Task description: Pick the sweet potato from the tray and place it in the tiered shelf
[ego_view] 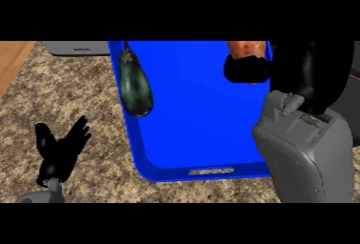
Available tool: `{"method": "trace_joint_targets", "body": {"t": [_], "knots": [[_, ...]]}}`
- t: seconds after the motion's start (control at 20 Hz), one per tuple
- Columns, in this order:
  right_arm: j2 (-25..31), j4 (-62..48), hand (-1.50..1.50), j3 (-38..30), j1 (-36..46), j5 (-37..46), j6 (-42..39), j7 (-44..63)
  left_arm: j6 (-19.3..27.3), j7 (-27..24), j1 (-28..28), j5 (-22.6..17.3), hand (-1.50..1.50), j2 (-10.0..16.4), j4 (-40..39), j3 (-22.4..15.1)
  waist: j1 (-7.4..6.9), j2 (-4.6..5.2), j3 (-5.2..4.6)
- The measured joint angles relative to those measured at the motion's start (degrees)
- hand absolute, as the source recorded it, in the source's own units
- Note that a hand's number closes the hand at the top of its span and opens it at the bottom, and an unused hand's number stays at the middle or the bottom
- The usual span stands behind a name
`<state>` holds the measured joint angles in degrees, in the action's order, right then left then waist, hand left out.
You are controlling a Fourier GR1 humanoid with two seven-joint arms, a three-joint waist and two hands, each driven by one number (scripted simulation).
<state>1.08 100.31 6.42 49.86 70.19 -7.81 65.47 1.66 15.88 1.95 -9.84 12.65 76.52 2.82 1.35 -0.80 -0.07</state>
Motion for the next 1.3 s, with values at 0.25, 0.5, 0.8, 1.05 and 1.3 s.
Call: {"method": "trace_joint_targets", "body": {"t": [0.25,0.5,0.8,1.05,1.3], "knots": [[3.35,2.96,1.5,-8.1,4.28,-0.77,-5.02,-1.62,-0.82,0.16,-0.75,-0.28,0.0,0.68,0.88,0.37,-0.47,0.18,0.03],[8.38,0.75,1.5,-16.16,9.57,-2.45,-8.95,-4.18,-1.04,0.55,-0.28,-0.28,0.0,0.37,1.11,0.22,-0.88,0.42,0.04],[13.45,-3.46,1.5,-22.91,11.65,-5.61,-13.21,-7.69,-0.69,0.84,-0.69,0.27,0.0,-0.31,1.93,-0.17,-1.22,0.58,0.04],[17.41,-9.61,1.5,-26.5,11.99,-8.59,-15.45,-11.25,-0.69,1.33,0.2,0.45,0.0,-0.61,1.37,-0.01,-1.41,0.73,0.05],[20.82,-14.76,1.5,-27.5,10.67,-9.92,-15.35,-14.21,-0.31,1.2,1.17,1.1,0.0,-1.16,0.74,0.1,-1.56,0.8,0.06]]}}
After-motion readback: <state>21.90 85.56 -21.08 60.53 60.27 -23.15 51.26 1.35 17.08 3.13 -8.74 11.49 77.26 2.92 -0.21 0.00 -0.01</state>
